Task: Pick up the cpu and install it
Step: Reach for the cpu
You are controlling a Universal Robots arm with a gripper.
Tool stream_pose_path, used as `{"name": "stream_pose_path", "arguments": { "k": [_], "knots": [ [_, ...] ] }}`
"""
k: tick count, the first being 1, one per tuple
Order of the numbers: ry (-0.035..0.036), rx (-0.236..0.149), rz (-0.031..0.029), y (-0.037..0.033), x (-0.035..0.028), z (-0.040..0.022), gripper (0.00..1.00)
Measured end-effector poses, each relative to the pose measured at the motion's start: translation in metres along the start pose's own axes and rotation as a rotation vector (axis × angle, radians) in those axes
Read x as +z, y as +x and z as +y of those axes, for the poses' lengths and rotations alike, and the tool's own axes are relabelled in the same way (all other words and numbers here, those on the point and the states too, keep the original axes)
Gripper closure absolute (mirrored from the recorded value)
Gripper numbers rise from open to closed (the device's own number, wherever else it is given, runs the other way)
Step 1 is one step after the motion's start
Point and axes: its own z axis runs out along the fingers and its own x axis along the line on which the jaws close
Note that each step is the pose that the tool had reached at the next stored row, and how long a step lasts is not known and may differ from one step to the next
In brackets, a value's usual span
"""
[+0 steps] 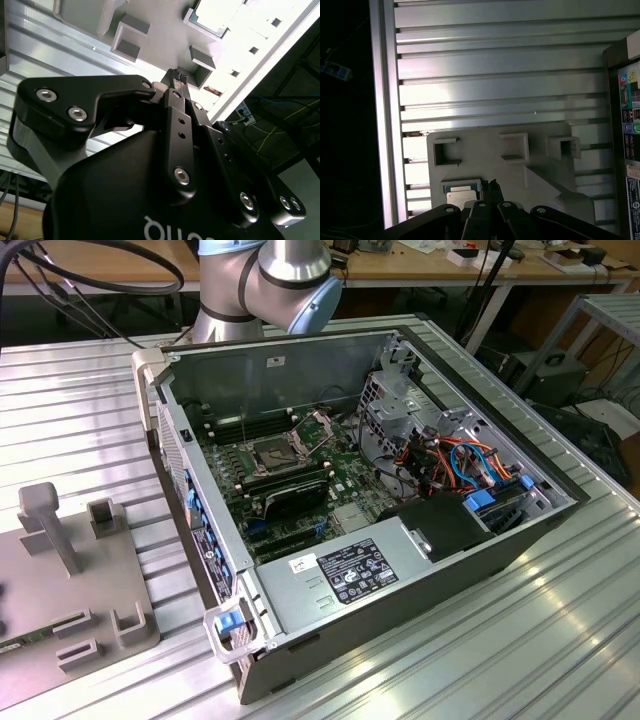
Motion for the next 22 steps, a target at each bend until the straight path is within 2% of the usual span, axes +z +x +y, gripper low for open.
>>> {"name": "stream_pose_path", "arguments": {
  "k": [22],
  "knots": [
    [0.0,0.0,0.0,0.0016,0.0,-0.0001,0.89]
  ]
}}
